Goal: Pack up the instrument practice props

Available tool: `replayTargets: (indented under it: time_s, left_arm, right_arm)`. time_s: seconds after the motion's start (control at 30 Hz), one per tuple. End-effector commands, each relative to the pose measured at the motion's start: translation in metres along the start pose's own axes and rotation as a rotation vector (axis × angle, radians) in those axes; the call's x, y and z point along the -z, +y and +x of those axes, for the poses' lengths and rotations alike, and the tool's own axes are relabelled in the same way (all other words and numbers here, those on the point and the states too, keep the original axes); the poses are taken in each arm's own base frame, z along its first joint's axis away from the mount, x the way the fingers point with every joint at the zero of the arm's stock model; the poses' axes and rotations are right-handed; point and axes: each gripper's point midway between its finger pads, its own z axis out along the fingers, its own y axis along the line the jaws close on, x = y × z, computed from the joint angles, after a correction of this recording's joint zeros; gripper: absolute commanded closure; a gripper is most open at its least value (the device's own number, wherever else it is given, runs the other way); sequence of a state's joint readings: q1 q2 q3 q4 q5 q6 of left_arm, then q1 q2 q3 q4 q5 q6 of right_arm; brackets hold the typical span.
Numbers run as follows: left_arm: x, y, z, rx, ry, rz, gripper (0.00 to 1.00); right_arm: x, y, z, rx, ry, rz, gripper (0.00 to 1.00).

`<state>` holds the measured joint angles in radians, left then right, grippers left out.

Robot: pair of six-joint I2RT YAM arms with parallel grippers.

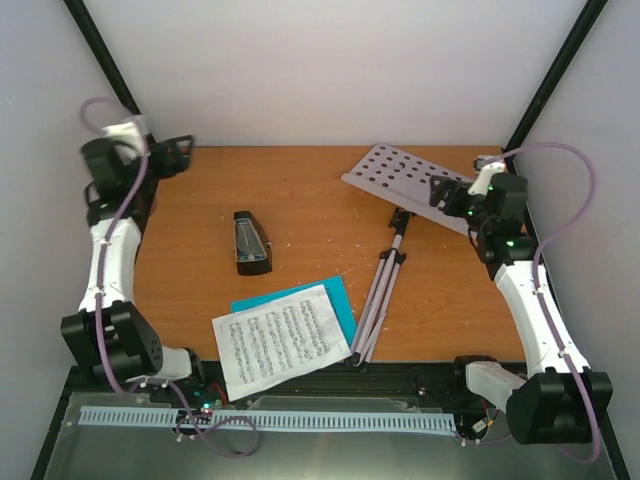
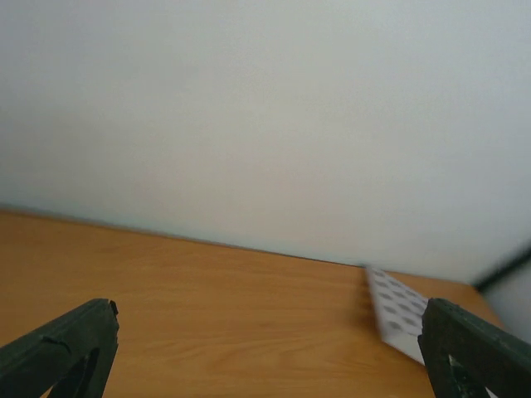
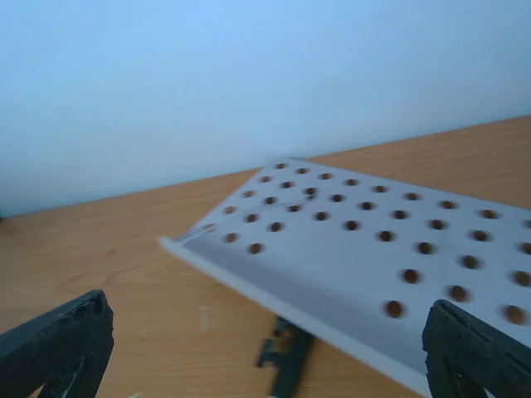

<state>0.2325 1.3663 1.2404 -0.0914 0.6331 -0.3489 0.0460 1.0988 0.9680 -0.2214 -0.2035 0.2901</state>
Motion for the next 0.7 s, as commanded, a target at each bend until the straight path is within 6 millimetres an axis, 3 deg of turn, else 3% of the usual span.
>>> replayTargets:
  time_s: [0.0, 0.07, 0.13, 0.27, 0.37, 0.5, 0.57, 0.67]
  left_arm:
    - [0.049, 0.095, 0.013, 0.142, -0.092, -0.247, 0.01]
    - [0.07, 0.127, 0.03, 0.122, -0.169, -0.435, 0.01]
    - [0.091, 0.146, 0.044, 0.101, -0.272, -0.561, 0.01]
    - [0.112, 0.153, 0.09, 0.007, -0.387, -0.62, 0.01]
    - [0.1, 0.154, 0.123, -0.058, -0.336, -0.615, 0.0]
    - [0.07, 0.153, 0.156, -0.086, -0.238, -0.529, 0.01]
    - [0.068, 0.15, 0.166, -0.094, -0.235, -0.504, 0.01]
    - [0.07, 0.145, 0.162, -0.121, -0.269, -0.501, 0.0]
  right_arm:
    - [0.023, -0.051, 0.0, 0.039, -0.042, 0.123, 0.0]
    - [0.033, -0.071, 0.007, 0.051, -0.092, 0.194, 0.0]
    - [0.039, -0.085, 0.019, 0.074, -0.144, 0.252, 0.0]
    - [0.04, -0.099, 0.046, 0.099, -0.268, 0.273, 0.0]
    - [0.038, -0.107, 0.067, 0.115, -0.323, 0.275, 0.0]
    - [0.033, -0.11, 0.076, 0.163, -0.354, 0.27, 0.0]
    - [0.028, -0.111, 0.082, 0.183, -0.34, 0.262, 0.0]
    - [0.02, -0.11, 0.09, 0.21, -0.33, 0.238, 0.0]
